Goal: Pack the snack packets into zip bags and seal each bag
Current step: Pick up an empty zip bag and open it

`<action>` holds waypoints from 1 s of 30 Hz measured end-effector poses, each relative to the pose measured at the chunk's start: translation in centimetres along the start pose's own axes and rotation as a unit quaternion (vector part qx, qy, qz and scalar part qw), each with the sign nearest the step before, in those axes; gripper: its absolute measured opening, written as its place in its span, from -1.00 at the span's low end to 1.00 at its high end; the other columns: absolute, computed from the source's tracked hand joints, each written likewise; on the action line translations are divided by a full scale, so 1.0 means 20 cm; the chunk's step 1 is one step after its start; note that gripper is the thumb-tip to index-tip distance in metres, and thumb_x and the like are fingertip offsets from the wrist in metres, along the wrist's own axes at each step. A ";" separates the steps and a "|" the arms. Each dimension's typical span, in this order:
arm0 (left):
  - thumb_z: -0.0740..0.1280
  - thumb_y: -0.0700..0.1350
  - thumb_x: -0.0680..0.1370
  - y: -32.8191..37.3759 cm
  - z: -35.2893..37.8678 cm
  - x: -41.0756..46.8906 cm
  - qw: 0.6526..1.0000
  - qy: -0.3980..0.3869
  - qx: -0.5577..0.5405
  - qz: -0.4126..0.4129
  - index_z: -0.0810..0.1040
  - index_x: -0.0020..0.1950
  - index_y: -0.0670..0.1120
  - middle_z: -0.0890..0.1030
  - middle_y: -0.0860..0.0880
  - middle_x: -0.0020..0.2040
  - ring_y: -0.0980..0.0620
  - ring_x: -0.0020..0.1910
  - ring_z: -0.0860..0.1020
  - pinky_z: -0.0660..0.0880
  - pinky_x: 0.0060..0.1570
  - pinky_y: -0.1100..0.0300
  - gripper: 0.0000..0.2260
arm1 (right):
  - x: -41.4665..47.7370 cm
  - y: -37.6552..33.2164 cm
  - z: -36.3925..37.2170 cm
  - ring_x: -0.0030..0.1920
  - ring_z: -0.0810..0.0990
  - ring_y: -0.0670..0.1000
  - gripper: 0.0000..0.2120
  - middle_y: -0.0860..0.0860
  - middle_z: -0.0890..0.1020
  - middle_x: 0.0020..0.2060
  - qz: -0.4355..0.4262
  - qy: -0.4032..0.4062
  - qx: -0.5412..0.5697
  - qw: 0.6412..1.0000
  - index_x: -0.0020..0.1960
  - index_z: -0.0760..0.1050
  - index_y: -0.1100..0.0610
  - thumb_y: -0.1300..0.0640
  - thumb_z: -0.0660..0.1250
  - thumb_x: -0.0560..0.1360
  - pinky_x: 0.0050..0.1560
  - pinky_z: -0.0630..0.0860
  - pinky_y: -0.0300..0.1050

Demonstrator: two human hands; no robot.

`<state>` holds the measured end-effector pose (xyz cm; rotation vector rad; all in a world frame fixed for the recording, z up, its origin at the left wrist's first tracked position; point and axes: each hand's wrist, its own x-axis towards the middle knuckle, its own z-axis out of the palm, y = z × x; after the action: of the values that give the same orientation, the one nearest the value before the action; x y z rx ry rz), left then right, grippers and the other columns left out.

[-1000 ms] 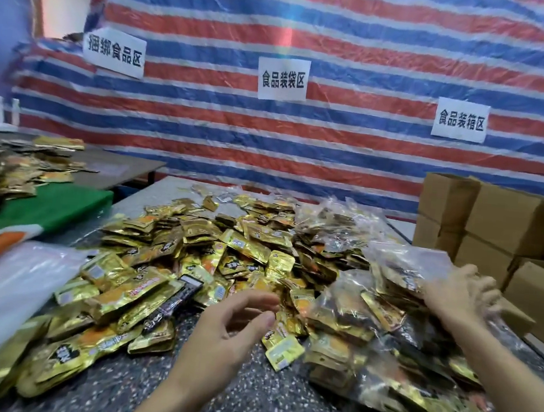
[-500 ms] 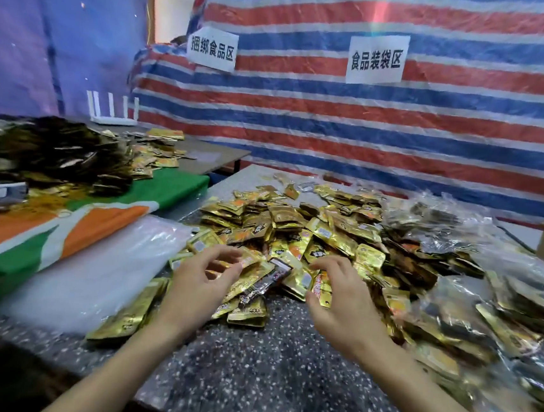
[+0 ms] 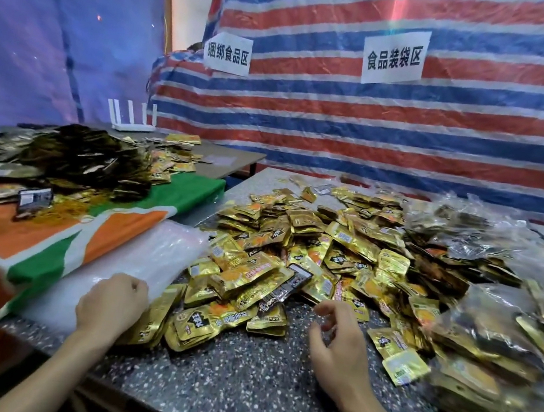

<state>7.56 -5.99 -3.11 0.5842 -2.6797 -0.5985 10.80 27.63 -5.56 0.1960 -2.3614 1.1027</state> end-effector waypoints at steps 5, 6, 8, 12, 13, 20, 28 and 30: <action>0.42 -0.06 0.42 0.02 -0.04 -0.01 1.000 -0.014 0.008 -0.004 0.64 -0.32 0.05 0.63 0.08 -0.35 -0.01 -0.28 0.57 0.43 -0.26 0.16 -0.89 | 0.00 0.02 0.00 -0.19 0.51 -0.14 -0.69 -0.10 0.52 -0.12 0.029 0.005 0.043 0.999 -0.02 0.41 -0.10 0.30 0.38 0.51 -0.25 0.49 -0.24; 0.44 -0.03 0.44 0.01 -0.04 -0.01 1.000 -0.013 0.003 0.000 0.64 -0.30 0.05 0.63 0.11 -0.32 0.02 -0.27 0.56 0.41 -0.25 0.17 -0.89 | 0.00 0.02 0.00 -0.21 0.51 -0.13 -0.70 -0.09 0.53 -0.12 0.031 0.005 0.047 0.998 -0.01 0.42 -0.08 0.30 0.38 0.51 -0.25 0.49 -0.23; 0.42 0.01 0.50 -0.01 -0.04 0.02 1.000 -0.014 -0.009 0.006 0.63 -0.28 0.06 0.65 0.14 -0.26 0.06 -0.24 0.57 0.42 -0.24 0.17 -0.84 | 0.00 0.03 -0.01 -0.22 0.51 -0.11 -0.72 -0.07 0.54 -0.13 0.034 0.005 0.059 0.998 -0.02 0.43 -0.05 0.32 0.37 0.51 -0.24 0.50 -0.23; 0.31 0.01 0.63 -0.02 -0.04 0.04 0.993 0.042 -0.107 -0.007 0.59 -0.04 0.03 0.66 0.00 -0.02 -0.06 -0.07 0.56 0.51 0.00 -0.03 -0.88 | 0.01 0.03 -0.01 -0.22 0.51 -0.05 -0.71 -0.03 0.55 -0.15 0.048 0.002 0.080 0.996 -0.03 0.43 -0.06 0.33 0.35 0.52 -0.24 0.53 -0.15; 0.26 -0.02 0.65 0.00 -0.05 0.02 0.986 0.078 -0.145 -0.003 0.54 0.02 0.00 0.63 -0.03 -0.01 -0.07 -0.08 0.53 0.50 -0.01 -0.06 -0.90 | 0.01 0.03 -0.01 -0.23 0.51 -0.04 -0.72 -0.02 0.55 -0.16 0.054 0.002 0.089 0.995 -0.04 0.43 -0.07 0.32 0.34 0.52 -0.24 0.53 -0.14; 0.21 -0.21 0.66 0.39 0.00 -0.36 0.891 0.094 -0.394 0.205 0.41 0.04 0.03 0.65 0.16 -0.03 -0.05 -0.20 0.63 0.63 -0.21 0.00 -0.88 | 0.02 0.01 -0.07 -0.23 0.58 0.01 -0.82 0.10 0.65 -0.21 0.125 -0.015 0.305 0.944 0.06 0.53 0.15 0.05 0.38 0.57 -0.25 0.50 -0.16; 0.21 -0.44 0.47 0.62 0.29 -0.57 0.826 -0.006 -0.327 0.459 0.66 0.10 0.00 0.64 0.10 0.04 0.09 0.07 0.58 0.57 0.01 -0.04 -0.57 | 0.10 0.03 -0.33 0.13 0.68 0.25 -0.19 0.23 0.68 0.14 0.267 -0.133 0.524 0.798 0.27 0.59 0.15 -0.50 0.11 0.44 0.19 0.56 0.27; 0.26 -0.43 0.39 0.65 0.31 -0.57 0.815 -0.014 -0.321 0.482 0.68 -0.04 -0.01 0.64 0.11 -0.03 0.15 0.01 0.56 0.58 -0.07 -0.08 -0.62 | 0.13 0.03 -0.38 -0.08 0.73 0.13 -0.44 0.18 0.72 0.00 0.307 -0.118 0.487 0.809 0.20 0.57 0.21 -0.26 0.27 0.51 -0.04 0.64 0.08</action>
<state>10.72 12.02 -4.90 -0.9150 -2.1376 -1.0566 11.39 33.96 -0.60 -0.1116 -1.8222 2.6830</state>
